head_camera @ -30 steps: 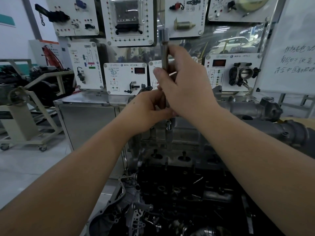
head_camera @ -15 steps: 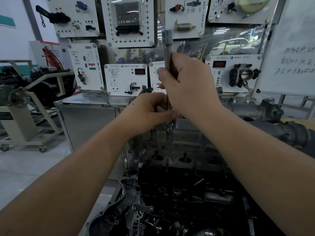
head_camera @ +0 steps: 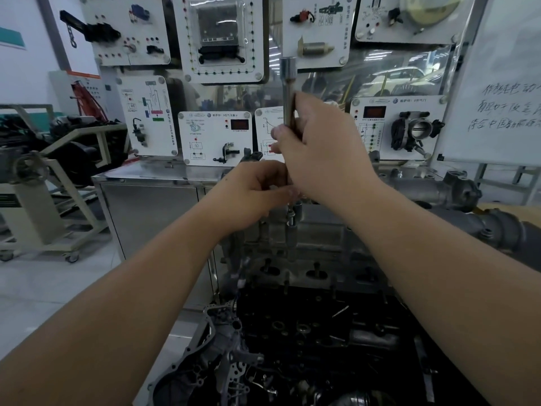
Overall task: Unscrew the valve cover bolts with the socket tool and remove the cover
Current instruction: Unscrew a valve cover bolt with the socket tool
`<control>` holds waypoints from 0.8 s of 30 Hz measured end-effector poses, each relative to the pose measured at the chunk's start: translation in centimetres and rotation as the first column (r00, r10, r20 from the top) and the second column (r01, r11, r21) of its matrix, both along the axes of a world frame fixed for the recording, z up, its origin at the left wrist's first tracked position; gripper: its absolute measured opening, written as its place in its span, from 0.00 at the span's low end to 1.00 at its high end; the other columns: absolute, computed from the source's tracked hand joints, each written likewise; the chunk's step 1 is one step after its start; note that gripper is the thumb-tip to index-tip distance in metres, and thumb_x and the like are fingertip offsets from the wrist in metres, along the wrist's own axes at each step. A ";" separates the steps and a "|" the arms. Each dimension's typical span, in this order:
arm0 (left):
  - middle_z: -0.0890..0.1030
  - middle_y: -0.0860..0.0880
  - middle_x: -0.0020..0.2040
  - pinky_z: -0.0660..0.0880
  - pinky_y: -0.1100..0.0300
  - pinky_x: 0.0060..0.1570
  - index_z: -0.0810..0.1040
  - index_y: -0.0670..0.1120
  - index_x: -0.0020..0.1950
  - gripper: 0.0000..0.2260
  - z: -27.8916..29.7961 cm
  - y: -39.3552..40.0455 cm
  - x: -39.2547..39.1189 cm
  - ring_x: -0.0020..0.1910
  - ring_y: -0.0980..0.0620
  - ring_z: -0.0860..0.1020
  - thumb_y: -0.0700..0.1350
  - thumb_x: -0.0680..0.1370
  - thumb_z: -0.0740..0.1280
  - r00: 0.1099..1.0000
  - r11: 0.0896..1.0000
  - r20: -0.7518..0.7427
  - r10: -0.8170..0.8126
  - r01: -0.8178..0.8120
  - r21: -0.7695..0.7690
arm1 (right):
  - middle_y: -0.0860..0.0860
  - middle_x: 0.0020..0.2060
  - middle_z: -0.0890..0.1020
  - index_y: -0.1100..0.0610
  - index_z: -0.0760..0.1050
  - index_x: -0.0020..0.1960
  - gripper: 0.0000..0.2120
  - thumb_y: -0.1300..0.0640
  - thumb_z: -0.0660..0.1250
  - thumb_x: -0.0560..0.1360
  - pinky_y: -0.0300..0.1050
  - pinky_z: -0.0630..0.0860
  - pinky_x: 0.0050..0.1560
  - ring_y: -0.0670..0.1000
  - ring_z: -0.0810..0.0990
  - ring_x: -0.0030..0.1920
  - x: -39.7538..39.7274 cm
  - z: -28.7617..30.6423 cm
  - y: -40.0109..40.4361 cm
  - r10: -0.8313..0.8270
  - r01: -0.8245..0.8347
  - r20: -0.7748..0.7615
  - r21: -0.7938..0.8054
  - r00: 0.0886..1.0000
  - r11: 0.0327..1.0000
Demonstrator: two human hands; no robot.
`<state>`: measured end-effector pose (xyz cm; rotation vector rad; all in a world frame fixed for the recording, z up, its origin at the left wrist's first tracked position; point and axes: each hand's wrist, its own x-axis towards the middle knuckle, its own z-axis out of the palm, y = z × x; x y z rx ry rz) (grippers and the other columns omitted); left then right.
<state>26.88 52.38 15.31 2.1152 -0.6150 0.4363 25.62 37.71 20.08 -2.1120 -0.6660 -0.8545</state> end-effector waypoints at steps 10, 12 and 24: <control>0.85 0.44 0.48 0.79 0.35 0.52 0.82 0.44 0.53 0.13 0.0 -0.3 -0.2 0.46 0.33 0.82 0.50 0.74 0.73 0.999 1.000 0.024 -0.022 0.022 0.001 | 0.44 0.38 0.81 0.56 0.79 0.60 0.09 0.55 0.66 0.82 0.30 0.73 0.40 0.41 0.79 0.39 -0.3 -0.6 0.2 0.004 -0.009 0.109 0.041 0.994 0.999; 0.86 0.50 0.44 0.82 0.46 0.44 0.83 0.48 0.51 0.05 -0.1 0.0 0.2 0.39 0.40 0.82 0.45 0.77 0.73 1.000 1.000 0.016 -0.023 0.023 -0.013 | 0.48 0.39 0.83 0.57 0.77 0.60 0.09 0.56 0.63 0.83 0.37 0.76 0.40 0.47 0.83 0.41 -0.4 -0.8 0.1 -0.003 0.000 0.105 0.031 0.994 1.000; 0.84 0.51 0.40 0.77 0.54 0.36 0.82 0.46 0.51 0.11 -0.2 -0.1 0.1 0.34 0.47 0.80 0.53 0.75 0.71 1.000 1.000 0.007 -0.013 0.013 0.017 | 0.51 0.42 0.84 0.58 0.77 0.54 0.07 0.55 0.63 0.83 0.49 0.82 0.44 0.50 0.84 0.44 -0.1 -0.1 0.2 0.025 -0.025 0.002 0.052 1.000 0.998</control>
